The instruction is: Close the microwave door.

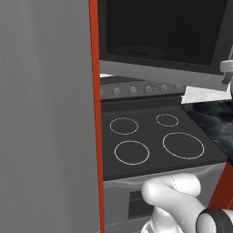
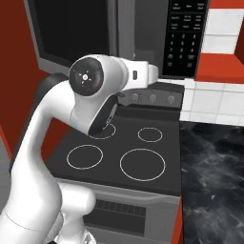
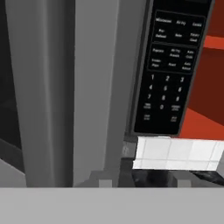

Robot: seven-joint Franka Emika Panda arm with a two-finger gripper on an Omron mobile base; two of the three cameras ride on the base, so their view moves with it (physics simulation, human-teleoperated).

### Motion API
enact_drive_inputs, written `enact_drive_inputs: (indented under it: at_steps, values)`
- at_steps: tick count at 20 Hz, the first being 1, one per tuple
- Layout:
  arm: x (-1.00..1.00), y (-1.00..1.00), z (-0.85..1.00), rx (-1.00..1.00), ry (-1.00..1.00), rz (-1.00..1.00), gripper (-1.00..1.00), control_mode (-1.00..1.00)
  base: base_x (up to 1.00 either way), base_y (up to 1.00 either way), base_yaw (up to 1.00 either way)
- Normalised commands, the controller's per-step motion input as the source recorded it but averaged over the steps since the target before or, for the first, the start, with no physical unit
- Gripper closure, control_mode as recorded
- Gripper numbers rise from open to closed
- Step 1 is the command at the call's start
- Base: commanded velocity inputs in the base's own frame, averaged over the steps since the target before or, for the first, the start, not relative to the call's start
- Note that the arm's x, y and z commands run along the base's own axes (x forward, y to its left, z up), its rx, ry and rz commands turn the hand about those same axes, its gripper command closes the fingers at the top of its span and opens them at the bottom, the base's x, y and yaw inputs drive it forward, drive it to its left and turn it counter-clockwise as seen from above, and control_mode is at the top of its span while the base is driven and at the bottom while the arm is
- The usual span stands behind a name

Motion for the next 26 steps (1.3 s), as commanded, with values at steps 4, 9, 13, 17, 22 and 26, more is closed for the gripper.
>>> enact_drive_inputs:
  at_steps: [4,9,13,17,22,26]
  values:
    - [1.0,0.07,-0.64,0.0,-0.17,-0.04,-1.0,-1.0,0.0,0.0,0.0]
    - [1.0,0.01,-0.64,0.0,-0.16,-0.01,-1.0,-1.0,0.0,0.0,0.0]
    - [1.0,0.0,-0.49,0.0,-0.15,0.0,-1.0,-1.0,0.0,0.0,0.0]
    - [1.0,0.0,-0.11,0.0,-0.08,0.04,-1.0,-1.0,0.0,0.0,0.0]
    - [1.0,0.0,0.0,0.0,-0.03,0.07,-1.0,-1.0,0.0,0.0,0.0]
    - [0.97,0.0,0.0,0.0,0.0,0.03,-1.0,-1.0,0.0,0.0,0.0]
